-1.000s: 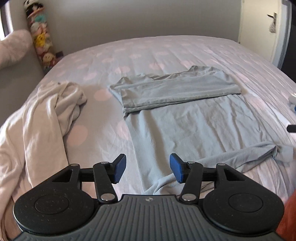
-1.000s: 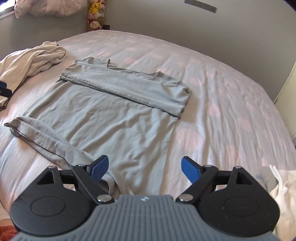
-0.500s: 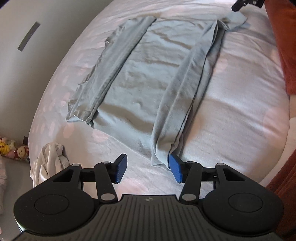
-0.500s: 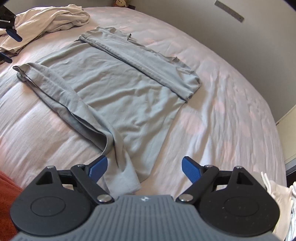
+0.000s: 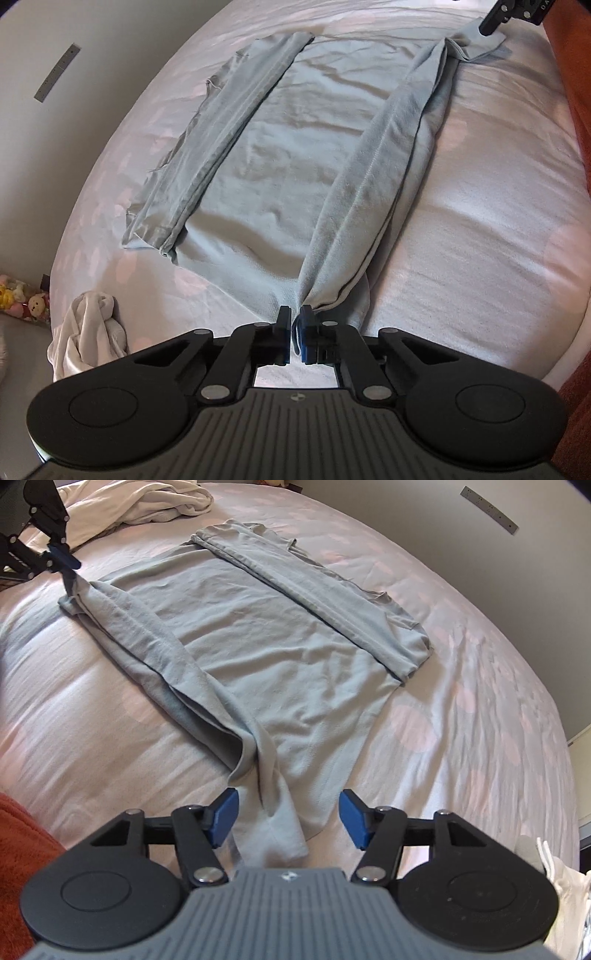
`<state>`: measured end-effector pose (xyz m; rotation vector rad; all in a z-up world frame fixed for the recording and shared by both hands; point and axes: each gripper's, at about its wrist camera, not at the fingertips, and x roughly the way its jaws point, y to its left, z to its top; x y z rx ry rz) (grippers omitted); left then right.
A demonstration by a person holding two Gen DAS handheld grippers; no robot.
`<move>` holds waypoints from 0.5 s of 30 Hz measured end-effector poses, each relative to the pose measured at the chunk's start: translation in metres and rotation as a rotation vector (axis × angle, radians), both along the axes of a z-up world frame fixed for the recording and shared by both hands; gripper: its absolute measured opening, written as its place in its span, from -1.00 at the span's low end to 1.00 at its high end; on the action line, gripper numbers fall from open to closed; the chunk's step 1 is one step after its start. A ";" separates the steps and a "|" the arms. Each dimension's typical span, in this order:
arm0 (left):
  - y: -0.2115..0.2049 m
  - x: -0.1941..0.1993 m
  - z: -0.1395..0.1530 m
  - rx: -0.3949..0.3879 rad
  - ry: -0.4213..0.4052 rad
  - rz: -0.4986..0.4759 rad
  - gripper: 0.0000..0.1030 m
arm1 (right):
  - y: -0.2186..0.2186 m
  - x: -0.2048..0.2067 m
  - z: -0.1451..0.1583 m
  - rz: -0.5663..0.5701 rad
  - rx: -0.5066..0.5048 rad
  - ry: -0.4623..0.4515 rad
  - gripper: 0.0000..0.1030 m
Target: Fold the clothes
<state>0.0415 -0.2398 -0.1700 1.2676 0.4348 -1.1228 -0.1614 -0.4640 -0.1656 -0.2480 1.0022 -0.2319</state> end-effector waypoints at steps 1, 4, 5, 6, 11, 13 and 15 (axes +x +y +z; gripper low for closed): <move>0.001 0.000 0.001 -0.012 -0.008 0.005 -1.00 | 0.000 0.000 0.000 0.012 0.018 0.006 0.19; 0.001 0.000 0.003 -0.029 -0.026 0.020 -1.00 | 0.000 0.005 -0.005 0.055 0.084 0.067 0.17; 0.001 0.000 0.002 -0.029 -0.033 0.020 -1.00 | 0.000 0.008 -0.009 0.059 0.091 0.099 0.02; 0.000 -0.001 0.001 -0.026 -0.038 0.016 -1.00 | 0.000 0.011 -0.013 0.063 0.097 0.130 -0.20; 0.002 -0.005 -0.002 -0.018 -0.041 -0.019 -1.00 | 0.002 0.022 -0.031 0.065 0.089 0.254 -0.41; 0.005 -0.009 0.000 -0.026 -0.011 -0.061 -0.98 | 0.002 0.023 -0.033 0.073 0.096 0.281 -0.40; 0.008 -0.013 0.001 -0.028 0.002 -0.102 -0.88 | 0.004 0.024 -0.035 0.085 0.092 0.300 -0.30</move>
